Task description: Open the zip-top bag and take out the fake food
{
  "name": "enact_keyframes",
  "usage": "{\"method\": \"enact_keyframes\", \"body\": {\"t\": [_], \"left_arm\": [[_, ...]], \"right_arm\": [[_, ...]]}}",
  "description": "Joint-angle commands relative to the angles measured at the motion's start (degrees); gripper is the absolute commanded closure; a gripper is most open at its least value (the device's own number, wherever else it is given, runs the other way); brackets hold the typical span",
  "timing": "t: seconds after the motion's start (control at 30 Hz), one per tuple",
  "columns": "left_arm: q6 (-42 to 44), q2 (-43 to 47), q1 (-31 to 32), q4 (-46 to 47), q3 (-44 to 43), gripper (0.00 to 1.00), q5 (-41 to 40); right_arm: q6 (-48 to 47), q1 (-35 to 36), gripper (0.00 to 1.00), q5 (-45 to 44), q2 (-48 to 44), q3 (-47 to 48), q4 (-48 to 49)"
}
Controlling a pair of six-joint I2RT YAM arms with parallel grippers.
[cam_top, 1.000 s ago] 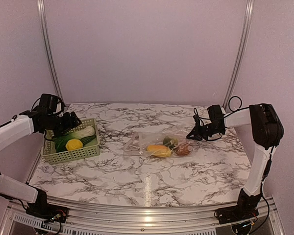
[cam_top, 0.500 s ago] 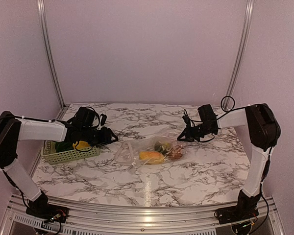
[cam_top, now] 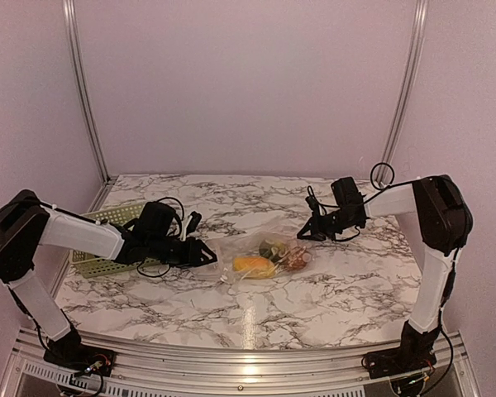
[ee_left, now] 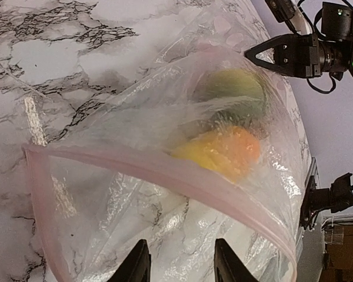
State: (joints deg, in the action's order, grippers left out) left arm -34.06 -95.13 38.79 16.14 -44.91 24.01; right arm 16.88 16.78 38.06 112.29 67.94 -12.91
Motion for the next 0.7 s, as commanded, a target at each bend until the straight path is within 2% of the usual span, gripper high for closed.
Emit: {"method": "enact_keyframes", "body": {"t": [0.0,0.2,0.4,0.67], "left_arm": [[3.4,-2.0,2.3,4.6,-0.7,0.62,3.2],[13.9,-7.7,7.8,7.2,-6.4,0.45,1.1],[28.0,-13.3,11.4,8.5,-12.8,0.32,-1.2],[39.8,-18.3,13.3,5.2,-17.8,0.30,-4.4]], "right_arm": [[0.0,0.5,1.00,-0.1,-1.1,-0.5,-0.3],[-2.1,0.5,1.00,-0.1,-1.6,-0.5,-2.6],[-3.9,0.5,1.00,-0.1,-1.6,-0.5,-4.5],[-4.9,0.5,1.00,0.4,-0.8,1.9,-6.7]]}}
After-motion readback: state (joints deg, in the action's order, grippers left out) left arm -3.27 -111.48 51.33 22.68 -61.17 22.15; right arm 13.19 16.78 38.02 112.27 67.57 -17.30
